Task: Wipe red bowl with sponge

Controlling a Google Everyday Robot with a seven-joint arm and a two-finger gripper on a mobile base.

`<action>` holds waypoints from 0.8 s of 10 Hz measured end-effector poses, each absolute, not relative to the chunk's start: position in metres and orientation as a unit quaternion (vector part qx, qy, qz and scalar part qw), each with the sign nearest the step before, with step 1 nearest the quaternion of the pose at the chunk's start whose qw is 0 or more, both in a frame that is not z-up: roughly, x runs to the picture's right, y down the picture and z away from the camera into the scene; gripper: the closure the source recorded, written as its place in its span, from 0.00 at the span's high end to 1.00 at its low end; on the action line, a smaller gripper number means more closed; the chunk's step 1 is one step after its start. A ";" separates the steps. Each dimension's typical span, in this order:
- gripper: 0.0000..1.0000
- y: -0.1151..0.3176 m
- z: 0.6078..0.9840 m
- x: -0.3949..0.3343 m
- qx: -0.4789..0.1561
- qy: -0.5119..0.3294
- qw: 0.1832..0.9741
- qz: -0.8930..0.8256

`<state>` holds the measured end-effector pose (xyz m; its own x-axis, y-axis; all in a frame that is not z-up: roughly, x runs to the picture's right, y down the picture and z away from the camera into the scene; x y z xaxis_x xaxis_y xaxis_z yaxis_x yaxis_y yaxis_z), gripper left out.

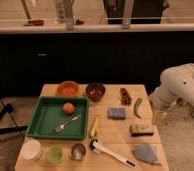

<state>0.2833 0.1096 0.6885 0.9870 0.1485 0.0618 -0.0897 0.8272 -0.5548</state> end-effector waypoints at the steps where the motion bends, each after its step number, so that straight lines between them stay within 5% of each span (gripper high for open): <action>1: 0.80 0.111 0.693 0.282 -0.288 -0.116 0.946 0.095; 4: 0.80 0.116 0.706 0.274 -0.285 -0.227 0.918 0.157; 8: 0.80 0.119 0.709 0.269 -0.293 -0.236 0.912 0.164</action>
